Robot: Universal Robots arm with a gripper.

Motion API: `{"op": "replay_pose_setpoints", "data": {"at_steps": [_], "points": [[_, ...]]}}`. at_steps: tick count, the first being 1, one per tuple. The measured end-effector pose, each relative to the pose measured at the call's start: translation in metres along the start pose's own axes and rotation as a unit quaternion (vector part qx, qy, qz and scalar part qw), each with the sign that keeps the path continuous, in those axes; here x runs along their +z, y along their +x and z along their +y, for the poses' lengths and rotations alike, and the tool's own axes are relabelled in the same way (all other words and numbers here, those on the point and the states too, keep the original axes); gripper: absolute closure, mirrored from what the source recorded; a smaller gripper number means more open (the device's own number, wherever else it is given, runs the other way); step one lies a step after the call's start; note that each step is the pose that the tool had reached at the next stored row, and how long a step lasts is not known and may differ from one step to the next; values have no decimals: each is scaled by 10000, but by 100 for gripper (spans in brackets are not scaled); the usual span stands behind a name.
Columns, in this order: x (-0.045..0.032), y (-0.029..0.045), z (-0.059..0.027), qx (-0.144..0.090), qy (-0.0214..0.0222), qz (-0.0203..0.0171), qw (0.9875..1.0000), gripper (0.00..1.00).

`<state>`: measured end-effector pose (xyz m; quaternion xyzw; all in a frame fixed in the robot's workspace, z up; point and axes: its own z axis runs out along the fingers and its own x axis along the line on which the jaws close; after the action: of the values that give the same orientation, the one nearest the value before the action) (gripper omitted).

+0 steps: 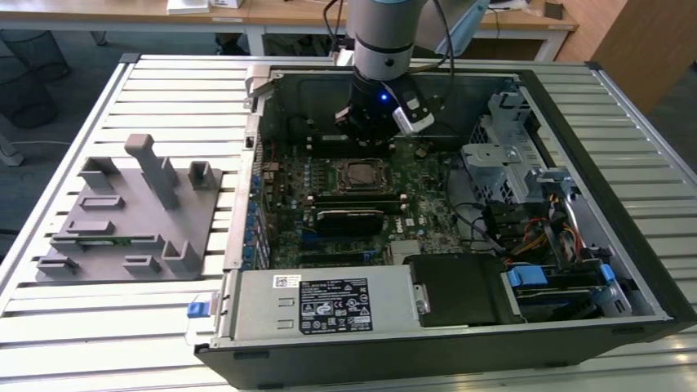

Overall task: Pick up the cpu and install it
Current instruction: 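Install the first cpu locking lever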

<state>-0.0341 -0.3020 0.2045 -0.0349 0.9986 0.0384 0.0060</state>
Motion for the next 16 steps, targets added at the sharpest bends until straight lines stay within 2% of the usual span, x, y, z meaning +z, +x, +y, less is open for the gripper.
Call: {"op": "replay_pose_setpoints", "data": {"at_steps": [16], "points": [[-13, 6, -81, 0, 6, 1, 10000, 89]]}}
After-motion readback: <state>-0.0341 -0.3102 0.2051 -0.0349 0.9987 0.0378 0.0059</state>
